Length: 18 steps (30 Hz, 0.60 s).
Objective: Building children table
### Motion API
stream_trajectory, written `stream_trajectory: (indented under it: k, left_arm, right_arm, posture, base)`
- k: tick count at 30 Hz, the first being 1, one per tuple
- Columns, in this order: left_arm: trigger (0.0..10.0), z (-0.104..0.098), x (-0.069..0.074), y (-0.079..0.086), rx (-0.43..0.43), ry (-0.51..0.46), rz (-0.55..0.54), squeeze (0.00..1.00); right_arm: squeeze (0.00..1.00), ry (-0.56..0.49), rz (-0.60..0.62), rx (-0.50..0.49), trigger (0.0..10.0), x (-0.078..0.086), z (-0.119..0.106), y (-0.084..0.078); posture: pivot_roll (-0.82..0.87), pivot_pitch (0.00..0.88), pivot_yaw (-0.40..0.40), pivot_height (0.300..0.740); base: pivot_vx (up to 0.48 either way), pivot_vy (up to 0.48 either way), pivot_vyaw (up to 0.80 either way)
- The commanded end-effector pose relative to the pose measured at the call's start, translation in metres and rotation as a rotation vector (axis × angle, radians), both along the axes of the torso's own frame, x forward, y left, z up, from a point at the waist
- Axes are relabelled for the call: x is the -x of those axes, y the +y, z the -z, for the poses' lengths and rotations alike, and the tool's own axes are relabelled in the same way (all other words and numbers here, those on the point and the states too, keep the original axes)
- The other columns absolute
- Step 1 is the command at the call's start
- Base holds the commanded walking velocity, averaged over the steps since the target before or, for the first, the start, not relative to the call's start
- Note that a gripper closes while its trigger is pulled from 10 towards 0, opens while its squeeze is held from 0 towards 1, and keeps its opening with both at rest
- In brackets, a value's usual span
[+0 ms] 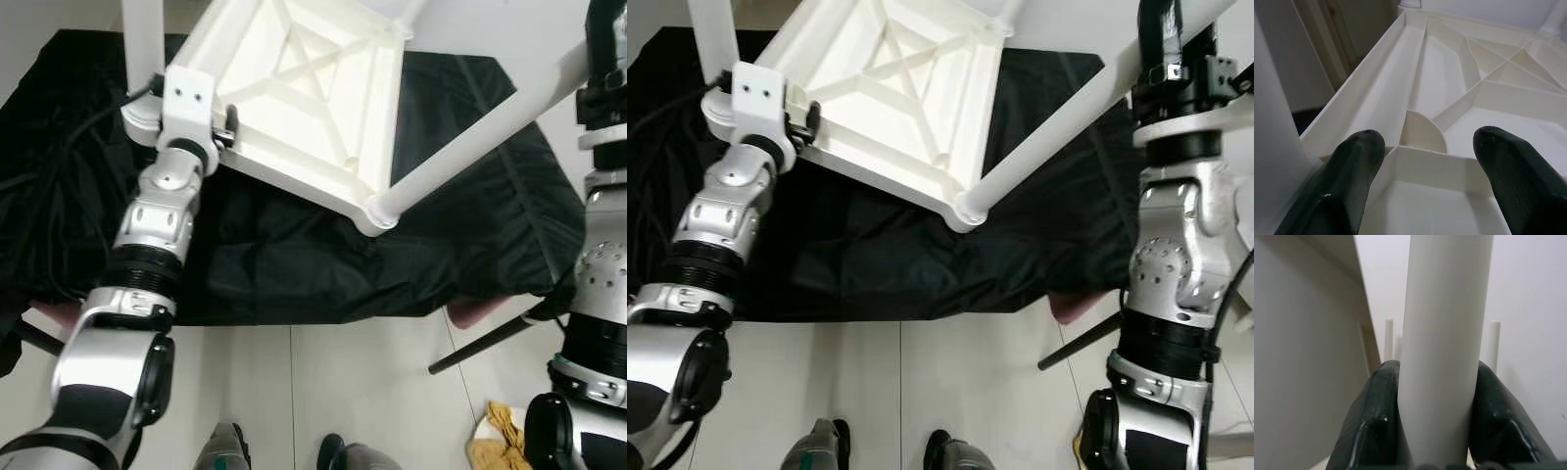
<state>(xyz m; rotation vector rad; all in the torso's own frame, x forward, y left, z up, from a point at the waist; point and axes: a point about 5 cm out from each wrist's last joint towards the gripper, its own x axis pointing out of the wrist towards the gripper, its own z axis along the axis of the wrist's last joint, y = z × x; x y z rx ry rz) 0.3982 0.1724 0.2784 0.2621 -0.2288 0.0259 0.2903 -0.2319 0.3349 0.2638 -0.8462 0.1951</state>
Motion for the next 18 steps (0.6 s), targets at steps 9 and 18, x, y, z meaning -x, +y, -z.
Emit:
stream_trajectory:
  k: [9, 18]
  left_arm:
    - [10.0, -0.027, 0.018, 0.051, 0.021, -0.014, -0.321, 0.00]
    - [10.0, -0.033, 0.017, 0.002, 0.034, -0.014, -0.167, 0.00]
  right_arm:
    - [0.00, 0.745, 0.315, -0.418, 0.0, -0.024, 0.189, -0.048]
    - [0.00, 0.879, 0.202, -0.472, 0.0, -0.050, 0.215, -0.015]
  posture:
    - [-0.03, 0.253, 0.081, 0.740]
    - [-0.01, 0.229, 0.079, 0.740]
  base:
    - [0.000, 0.000, 0.00]
    - [0.000, 0.000, 0.00]
